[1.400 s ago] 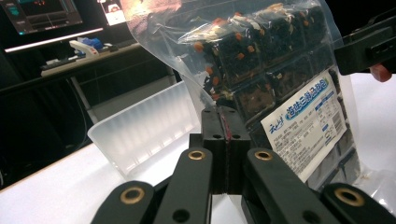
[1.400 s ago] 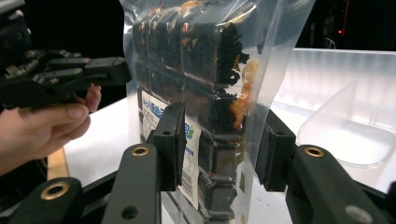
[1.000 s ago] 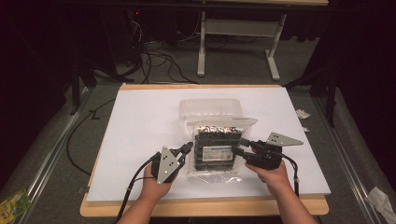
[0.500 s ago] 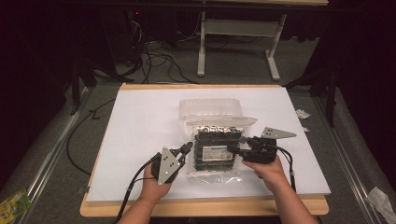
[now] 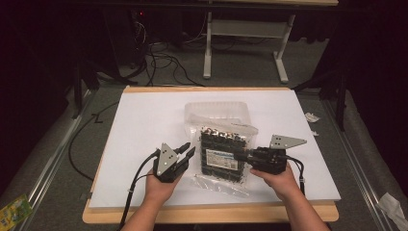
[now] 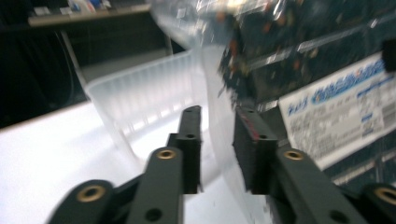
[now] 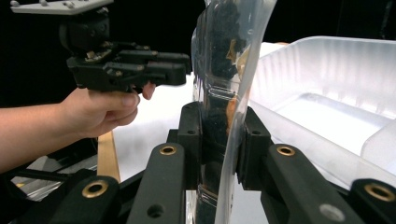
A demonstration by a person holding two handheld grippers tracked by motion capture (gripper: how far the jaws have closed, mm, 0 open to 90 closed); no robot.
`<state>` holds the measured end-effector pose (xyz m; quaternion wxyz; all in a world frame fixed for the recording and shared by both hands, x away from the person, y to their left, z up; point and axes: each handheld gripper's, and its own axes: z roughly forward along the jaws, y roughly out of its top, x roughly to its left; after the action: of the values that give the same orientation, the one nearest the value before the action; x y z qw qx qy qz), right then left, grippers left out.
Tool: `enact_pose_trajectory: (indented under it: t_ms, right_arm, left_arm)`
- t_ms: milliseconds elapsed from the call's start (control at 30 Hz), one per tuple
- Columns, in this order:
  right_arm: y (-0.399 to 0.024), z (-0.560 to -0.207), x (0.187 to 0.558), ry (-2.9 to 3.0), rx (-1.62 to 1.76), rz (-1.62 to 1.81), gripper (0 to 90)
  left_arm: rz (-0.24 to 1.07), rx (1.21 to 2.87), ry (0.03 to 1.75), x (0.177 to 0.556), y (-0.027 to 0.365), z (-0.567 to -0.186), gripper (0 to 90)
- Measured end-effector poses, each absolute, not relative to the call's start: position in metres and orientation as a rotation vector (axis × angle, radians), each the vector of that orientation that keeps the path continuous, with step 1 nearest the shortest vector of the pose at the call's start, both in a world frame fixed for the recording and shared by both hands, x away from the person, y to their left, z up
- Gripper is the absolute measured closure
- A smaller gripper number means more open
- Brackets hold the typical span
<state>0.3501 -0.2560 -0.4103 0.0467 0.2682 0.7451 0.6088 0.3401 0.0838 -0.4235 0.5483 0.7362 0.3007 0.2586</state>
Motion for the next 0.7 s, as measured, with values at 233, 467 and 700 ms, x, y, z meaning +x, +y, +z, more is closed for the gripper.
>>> enact_pose_trajectory:
  t_ms: [233, 467, 700]
  right_arm:
    - [-0.258, -0.401, 0.343, 2.212, 0.819, 1.854, 76.6]
    - [-0.262, -0.391, 0.336, 2.134, 0.799, 1.845, 76.5]
    - [-0.267, -0.381, 0.33, 2.038, 0.794, 1.813, 76.6]
  left_arm:
    - [0.578, 1.798, 0.742, 0.338, 0.094, -0.429, 54.9]
    - [0.587, 1.882, 0.791, 0.335, 0.106, -0.44, 46.2]
    - [0.558, 1.91, 0.85, 0.334, 0.123, -0.446, 42.9]
